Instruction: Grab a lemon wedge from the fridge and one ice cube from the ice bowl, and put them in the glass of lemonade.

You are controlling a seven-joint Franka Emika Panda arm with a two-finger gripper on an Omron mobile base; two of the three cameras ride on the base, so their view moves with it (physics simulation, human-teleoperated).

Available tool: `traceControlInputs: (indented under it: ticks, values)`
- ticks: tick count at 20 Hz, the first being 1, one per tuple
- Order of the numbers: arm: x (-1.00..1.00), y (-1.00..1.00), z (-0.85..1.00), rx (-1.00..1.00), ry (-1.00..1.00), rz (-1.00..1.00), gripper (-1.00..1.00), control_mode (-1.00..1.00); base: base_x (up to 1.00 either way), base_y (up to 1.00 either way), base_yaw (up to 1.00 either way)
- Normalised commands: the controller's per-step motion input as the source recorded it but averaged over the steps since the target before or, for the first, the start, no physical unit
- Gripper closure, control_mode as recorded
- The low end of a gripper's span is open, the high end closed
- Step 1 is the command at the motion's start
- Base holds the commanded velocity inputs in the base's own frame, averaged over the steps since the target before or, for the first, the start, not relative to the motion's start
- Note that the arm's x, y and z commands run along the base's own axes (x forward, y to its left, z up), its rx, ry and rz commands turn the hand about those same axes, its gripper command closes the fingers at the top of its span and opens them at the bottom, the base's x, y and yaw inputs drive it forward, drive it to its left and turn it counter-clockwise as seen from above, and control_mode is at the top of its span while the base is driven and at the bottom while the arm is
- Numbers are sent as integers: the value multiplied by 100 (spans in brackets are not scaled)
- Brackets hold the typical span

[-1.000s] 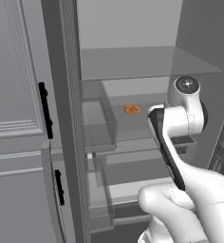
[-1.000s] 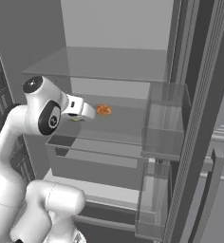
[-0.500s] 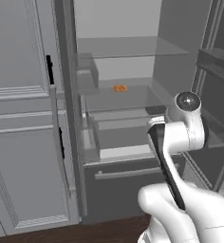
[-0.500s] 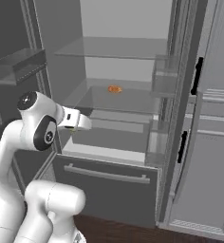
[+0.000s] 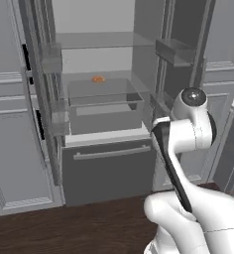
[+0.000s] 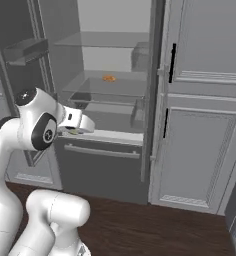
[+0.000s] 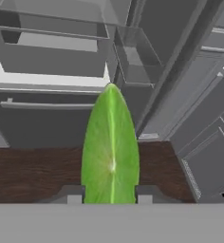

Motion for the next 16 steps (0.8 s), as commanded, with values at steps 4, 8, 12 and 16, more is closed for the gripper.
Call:
traceControlInputs:
  ticks: [4,8,12,16]
  values:
    - [0,0,0,0,0,0,100,100,-41,-100,-22]
    - [0,0,0,0,0,0,100,100,-16,-98,-28]
    - [0,0,0,0,0,0,100,100,0,-84,-30]
    - [0,0,0,0,0,0,100,100,2,-62,-28]
